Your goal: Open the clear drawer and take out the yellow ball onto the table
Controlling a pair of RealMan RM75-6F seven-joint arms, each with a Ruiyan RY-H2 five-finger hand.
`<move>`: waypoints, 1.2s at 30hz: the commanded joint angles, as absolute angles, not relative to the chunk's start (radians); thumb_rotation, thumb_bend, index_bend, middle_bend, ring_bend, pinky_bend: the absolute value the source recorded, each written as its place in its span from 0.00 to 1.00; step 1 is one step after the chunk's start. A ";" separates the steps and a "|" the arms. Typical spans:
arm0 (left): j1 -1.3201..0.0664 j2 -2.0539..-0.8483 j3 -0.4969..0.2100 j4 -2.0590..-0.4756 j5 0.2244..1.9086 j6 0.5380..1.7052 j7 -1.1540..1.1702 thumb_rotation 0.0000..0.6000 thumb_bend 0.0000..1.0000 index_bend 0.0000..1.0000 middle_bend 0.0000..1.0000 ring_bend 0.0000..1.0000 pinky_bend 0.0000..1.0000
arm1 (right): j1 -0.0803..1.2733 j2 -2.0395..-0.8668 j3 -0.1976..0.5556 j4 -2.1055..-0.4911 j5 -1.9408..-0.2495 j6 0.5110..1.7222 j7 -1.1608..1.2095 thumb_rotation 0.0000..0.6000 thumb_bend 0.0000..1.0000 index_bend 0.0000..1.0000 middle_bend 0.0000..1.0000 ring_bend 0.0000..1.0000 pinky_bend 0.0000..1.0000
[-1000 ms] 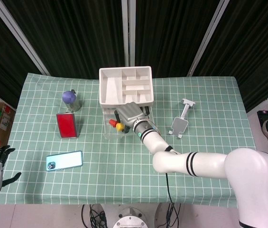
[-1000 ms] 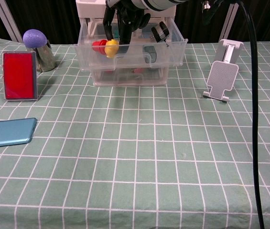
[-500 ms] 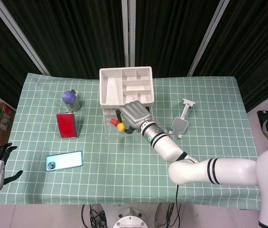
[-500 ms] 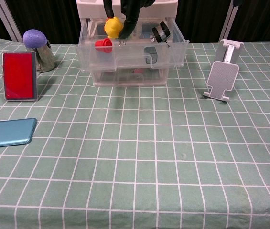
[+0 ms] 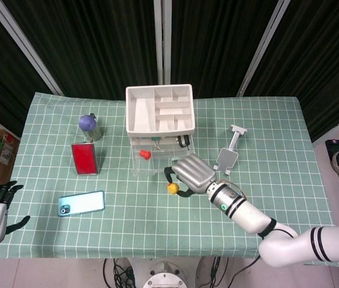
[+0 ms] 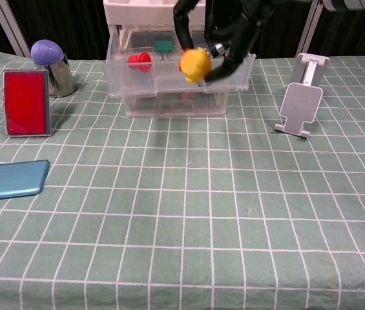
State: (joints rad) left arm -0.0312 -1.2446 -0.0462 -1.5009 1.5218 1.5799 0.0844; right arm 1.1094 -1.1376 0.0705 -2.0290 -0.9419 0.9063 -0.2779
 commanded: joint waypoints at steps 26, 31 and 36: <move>-0.027 -1.262 -0.043 -1.475 1.535 1.590 0.060 1.00 0.00 0.25 0.19 0.18 0.20 | 0.776 -1.331 -0.111 -1.866 -1.245 1.217 -0.484 1.00 0.08 0.03 0.79 0.82 1.00; -0.039 -1.267 -0.050 -1.470 1.537 1.584 0.061 1.00 0.00 0.25 0.19 0.18 0.20 | 0.604 -1.227 -0.180 -1.877 -1.387 1.442 -0.413 1.00 0.08 0.03 0.50 0.44 0.68; -0.053 -1.276 -0.055 -1.471 1.547 1.578 0.069 1.00 0.00 0.25 0.19 0.18 0.20 | 0.450 -1.136 -0.238 -1.859 -1.437 1.578 -0.331 1.00 0.06 0.00 0.07 0.00 0.01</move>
